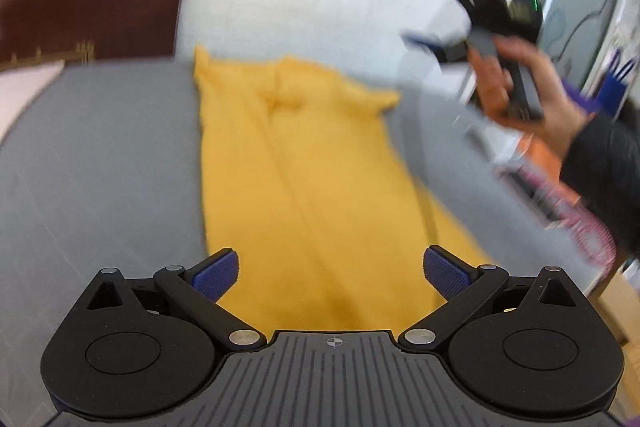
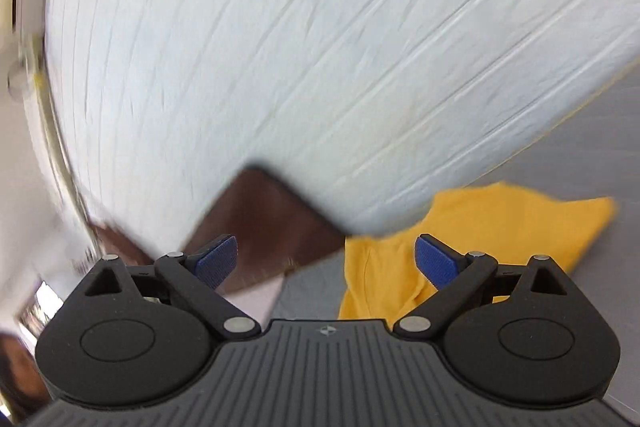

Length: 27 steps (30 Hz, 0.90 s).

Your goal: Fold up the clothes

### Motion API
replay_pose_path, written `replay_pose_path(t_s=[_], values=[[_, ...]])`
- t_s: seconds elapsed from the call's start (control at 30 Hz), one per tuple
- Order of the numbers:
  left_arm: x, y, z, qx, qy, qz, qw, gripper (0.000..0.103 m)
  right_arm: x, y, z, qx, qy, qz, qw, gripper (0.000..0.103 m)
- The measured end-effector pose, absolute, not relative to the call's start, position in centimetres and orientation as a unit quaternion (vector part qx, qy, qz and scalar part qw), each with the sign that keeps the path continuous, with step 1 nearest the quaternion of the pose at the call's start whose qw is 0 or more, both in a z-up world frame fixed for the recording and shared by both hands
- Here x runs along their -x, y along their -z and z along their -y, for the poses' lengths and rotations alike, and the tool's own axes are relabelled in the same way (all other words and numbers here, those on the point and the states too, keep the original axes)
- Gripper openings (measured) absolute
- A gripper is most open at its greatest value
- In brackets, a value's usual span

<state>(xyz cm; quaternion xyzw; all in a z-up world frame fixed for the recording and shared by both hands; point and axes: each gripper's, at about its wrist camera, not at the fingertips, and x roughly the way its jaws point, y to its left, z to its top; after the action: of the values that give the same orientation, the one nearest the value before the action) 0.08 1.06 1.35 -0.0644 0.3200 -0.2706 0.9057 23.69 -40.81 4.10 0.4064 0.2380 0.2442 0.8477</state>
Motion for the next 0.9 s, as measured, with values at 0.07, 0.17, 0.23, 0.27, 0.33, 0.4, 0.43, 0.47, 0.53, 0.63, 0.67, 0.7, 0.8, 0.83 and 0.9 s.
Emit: replay_pose_path(t_s=[0.07, 0.17, 0.23, 0.27, 0.33, 0.4, 0.43, 0.47, 0.53, 0.63, 0.67, 0.7, 0.8, 0.83, 0.9], values=[[0.6, -3.2, -1.4, 0.106, 0.302, -0.295, 0.901, 0.103, -23.0, -4.0, 44.2, -0.431, -0.203, -0.250, 0.843, 0.097], [0.2, -4.4, -0.9, 0.166, 0.343, -0.286, 0.879, 0.103, -23.8, -1.3, 47.2, -0.445, -0.146, -0.285, 0.837, 0.098], [-0.6, -4.0, 0.8, 0.174, 0.341, -0.304, 0.872, 0.103, -25.4, 1.7, 47.9, -0.455, -0.130, -0.316, 0.822, 0.097], [-0.9, -3.5, 1.5, 0.169, 0.337, -0.315, 0.871, 0.103, -26.4, 3.4, 47.5, -0.456, -0.122, -0.333, 0.816, 0.096], [-1.2, -2.1, 2.8, 0.154, 0.327, -0.340, 0.868, 0.103, -27.7, 6.0, 46.9, -0.465, -0.103, -0.355, 0.805, 0.095], [-1.2, -0.6, 4.0, 0.136, 0.317, -0.365, 0.865, 0.103, -28.9, 7.8, 46.4, -0.479, -0.103, -0.365, 0.791, 0.088], [-1.2, 0.0, 4.3, 0.128, 0.314, -0.375, 0.863, 0.103, -29.2, 8.5, 46.1, -0.486, -0.097, -0.366, 0.788, 0.088], [-1.1, 0.5, 4.5, 0.122, 0.312, -0.383, 0.861, 0.103, -29.7, 9.1, 45.8, -0.495, -0.090, -0.364, 0.784, 0.085], [-1.1, 1.3, 4.5, 0.121, 0.311, -0.393, 0.857, 0.103, -30.4, 9.2, 45.3, -0.498, -0.087, -0.351, 0.788, 0.083], [-1.3, 2.0, 4.2, 0.124, 0.309, -0.402, 0.853, 0.103, -31.6, 8.9, 44.6, -0.488, -0.073, -0.351, 0.796, 0.069], [-1.4, 2.1, 4.0, 0.125, 0.308, -0.403, 0.853, 0.103, -32.0, 9.0, 44.5, -0.486, -0.066, -0.355, 0.796, 0.063], [-1.5, 2.2, 3.9, 0.125, 0.308, -0.403, 0.853, 0.103, -32.3, 9.0, 44.4, -0.481, -0.059, -0.360, 0.797, 0.048], [-1.4, 2.2, 3.5, 0.126, 0.310, -0.402, 0.852, 0.103, -32.7, 9.2, 43.9, -0.466, -0.038, -0.376, 0.800, 0.016], [-1.4, 2.2, 3.4, 0.127, 0.311, -0.402, 0.852, 0.103, -32.7, 9.1, 43.7, -0.460, -0.034, -0.376, 0.804, 0.015], [-1.3, 2.3, 3.2, 0.129, 0.312, -0.404, 0.850, 0.103, -32.7, 7.7, 42.6, -0.426, -0.035, -0.373, 0.824, 0.014]])
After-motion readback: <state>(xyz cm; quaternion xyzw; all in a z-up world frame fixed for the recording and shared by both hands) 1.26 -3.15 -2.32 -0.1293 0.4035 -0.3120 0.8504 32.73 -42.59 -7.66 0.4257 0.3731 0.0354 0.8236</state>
